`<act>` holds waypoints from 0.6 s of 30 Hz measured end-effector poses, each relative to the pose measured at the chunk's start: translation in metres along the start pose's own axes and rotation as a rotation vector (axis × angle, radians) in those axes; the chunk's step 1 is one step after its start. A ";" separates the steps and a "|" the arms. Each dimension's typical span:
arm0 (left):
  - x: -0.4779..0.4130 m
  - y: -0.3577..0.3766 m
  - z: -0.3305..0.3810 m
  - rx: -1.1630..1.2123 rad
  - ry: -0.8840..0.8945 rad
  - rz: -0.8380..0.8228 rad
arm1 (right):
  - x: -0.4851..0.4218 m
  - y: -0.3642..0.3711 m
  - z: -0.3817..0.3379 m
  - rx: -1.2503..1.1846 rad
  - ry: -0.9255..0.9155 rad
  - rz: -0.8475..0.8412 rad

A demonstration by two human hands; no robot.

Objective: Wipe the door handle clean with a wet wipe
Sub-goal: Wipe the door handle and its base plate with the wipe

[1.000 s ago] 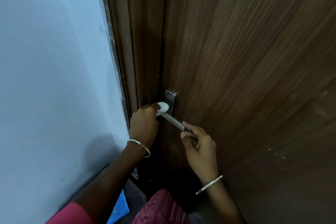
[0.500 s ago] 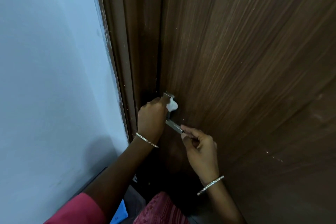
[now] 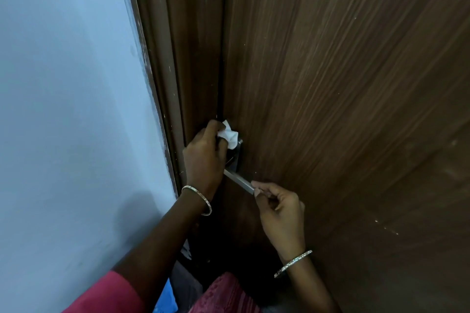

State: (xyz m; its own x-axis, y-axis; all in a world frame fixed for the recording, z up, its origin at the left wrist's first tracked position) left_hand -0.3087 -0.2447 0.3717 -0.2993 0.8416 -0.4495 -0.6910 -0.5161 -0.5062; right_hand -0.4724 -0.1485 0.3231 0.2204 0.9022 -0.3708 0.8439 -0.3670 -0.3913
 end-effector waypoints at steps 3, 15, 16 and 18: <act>-0.002 0.006 0.004 -0.038 0.080 0.014 | -0.001 0.000 0.000 -0.011 0.010 0.004; 0.007 0.020 -0.016 -0.086 -0.055 -0.096 | -0.004 0.002 -0.001 0.013 0.023 0.012; 0.010 0.021 -0.020 -0.069 -0.086 -0.115 | -0.004 0.002 -0.001 0.010 0.025 0.012; 0.014 0.023 -0.027 -0.017 -0.146 -0.122 | -0.002 0.002 -0.001 0.000 0.038 0.011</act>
State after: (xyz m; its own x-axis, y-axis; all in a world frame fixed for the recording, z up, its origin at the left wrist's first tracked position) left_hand -0.3107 -0.2493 0.3336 -0.3067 0.9118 -0.2731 -0.7174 -0.4100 -0.5632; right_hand -0.4705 -0.1511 0.3239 0.2476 0.9061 -0.3430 0.8415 -0.3766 -0.3873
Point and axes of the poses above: each hand's wrist, its own x-axis away from the middle knuckle, its own y-axis out of the palm, z = x × y, the point moved 4 cm from there along -x, towards the middle knuckle, and after that the axes turned 14 degrees about -y, right-handed, at the moved point
